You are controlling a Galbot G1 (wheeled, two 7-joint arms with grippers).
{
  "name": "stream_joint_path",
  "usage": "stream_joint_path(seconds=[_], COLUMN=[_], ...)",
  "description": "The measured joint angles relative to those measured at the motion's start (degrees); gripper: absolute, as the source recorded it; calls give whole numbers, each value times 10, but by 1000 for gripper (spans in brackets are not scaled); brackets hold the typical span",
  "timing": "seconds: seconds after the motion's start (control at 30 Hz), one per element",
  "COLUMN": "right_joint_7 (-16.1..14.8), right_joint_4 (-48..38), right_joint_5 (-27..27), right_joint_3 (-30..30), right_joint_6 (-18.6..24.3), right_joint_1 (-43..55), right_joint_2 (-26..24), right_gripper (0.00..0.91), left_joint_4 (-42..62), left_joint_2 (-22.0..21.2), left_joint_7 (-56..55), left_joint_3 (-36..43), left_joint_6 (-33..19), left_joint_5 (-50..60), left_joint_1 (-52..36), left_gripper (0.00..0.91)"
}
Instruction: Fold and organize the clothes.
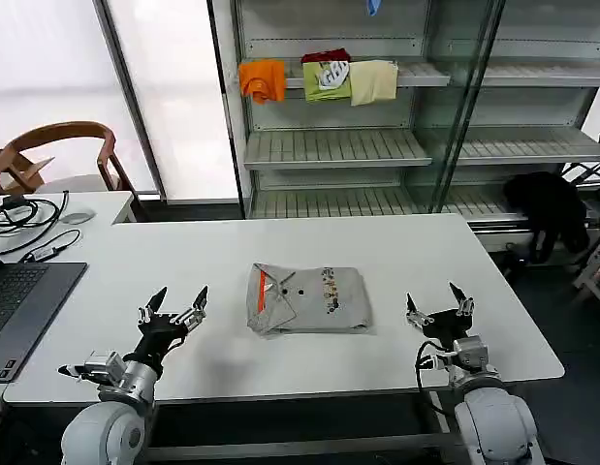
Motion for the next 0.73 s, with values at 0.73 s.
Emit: stream_joint_path(seconds=[0.73], right_joint_7=[3], right_joint_4=[53], right_joint_5=[74], right_joint_3=[9], right_joint_6=[-8], right_joint_1=[-62], right_joint_2=[-3], right_gripper=[907], left_joint_4=[6], left_joint_2=[13], left_joint_7=[37], left_joint_3=[-7], left_joint_6=[-56], left_joint_5=[-20], left_joint_1=[42], left_gripper=[907])
